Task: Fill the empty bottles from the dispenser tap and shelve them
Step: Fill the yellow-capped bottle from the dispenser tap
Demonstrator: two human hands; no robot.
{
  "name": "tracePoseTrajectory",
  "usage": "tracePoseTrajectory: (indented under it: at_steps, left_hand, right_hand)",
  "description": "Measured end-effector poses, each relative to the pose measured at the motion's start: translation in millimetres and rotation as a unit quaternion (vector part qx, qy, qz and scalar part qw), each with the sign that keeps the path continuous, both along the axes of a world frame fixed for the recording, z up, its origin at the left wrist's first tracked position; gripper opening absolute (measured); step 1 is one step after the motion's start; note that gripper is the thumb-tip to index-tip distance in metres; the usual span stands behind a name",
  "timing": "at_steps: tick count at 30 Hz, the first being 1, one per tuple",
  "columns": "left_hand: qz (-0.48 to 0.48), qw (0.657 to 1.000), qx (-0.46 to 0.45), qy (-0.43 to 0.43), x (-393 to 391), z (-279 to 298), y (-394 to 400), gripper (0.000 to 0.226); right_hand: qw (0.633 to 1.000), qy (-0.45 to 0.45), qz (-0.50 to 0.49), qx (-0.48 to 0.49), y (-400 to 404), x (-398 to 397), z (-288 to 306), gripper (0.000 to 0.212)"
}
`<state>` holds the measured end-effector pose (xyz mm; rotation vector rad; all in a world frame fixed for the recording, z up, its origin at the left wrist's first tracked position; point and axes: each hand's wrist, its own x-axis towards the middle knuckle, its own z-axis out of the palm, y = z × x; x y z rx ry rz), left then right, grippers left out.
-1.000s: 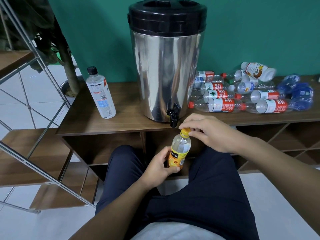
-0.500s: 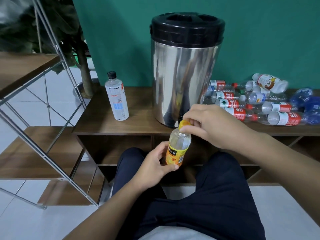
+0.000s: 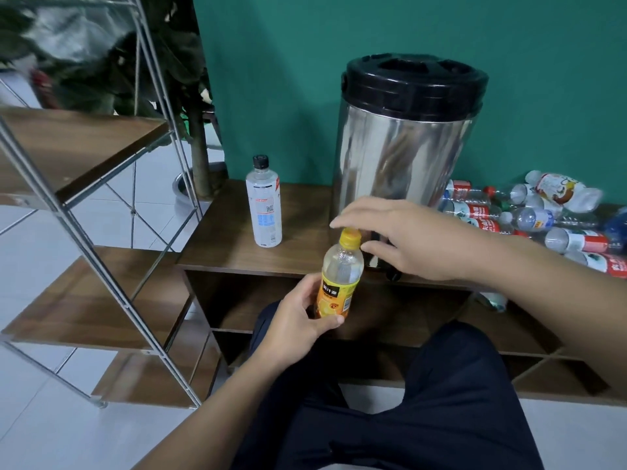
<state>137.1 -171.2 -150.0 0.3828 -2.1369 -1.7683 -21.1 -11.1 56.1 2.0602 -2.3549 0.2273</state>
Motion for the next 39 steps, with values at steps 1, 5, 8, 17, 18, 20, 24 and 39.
tracePoseTrajectory:
  at_steps: [1, 5, 8, 17, 18, 20, 24, 39]
  left_hand:
    - [0.002, 1.0, 0.001, 0.0, 1, 0, -3, 0.071]
    - [0.018, 1.0, 0.007, 0.005, 2, 1, -10, 0.072]
    - [0.043, 0.999, -0.001, 0.015, 0, 4, -14, 0.071]
    - [0.078, 0.996, 0.005, 0.04, -12, 13, -45, 0.068]
    - [0.079, 0.996, 0.001, 0.038, -13, 13, -49, 0.07]
    - [0.081, 0.996, -0.007, 0.038, -17, 12, -57, 0.071]
    - [0.087, 0.995, -0.007, 0.037, -26, 8, -65, 0.069]
    - [0.135, 0.991, -0.007, -0.009, -52, 5, -85, 0.07]
  right_hand:
    - [1.0, 0.006, 0.006, -0.003, -6, -1, 1, 0.041]
    - [0.999, 0.021, -0.018, 0.022, -29, -3, 9, 0.022]
    - [0.996, 0.07, -0.052, 0.015, -48, -2, 9, 0.04]
    - [1.0, 0.029, 0.011, 0.005, -73, -9, 10, 0.043]
    - [0.999, 0.05, 0.017, 0.009, -76, -10, 9, 0.04]
    - [0.996, 0.083, 0.013, 0.012, -83, -11, 7, 0.033]
    - [0.995, 0.09, 0.002, 0.029, -100, -11, 6, 0.021]
    - [0.988, 0.121, -0.097, 0.02, -150, -18, 8, 0.048]
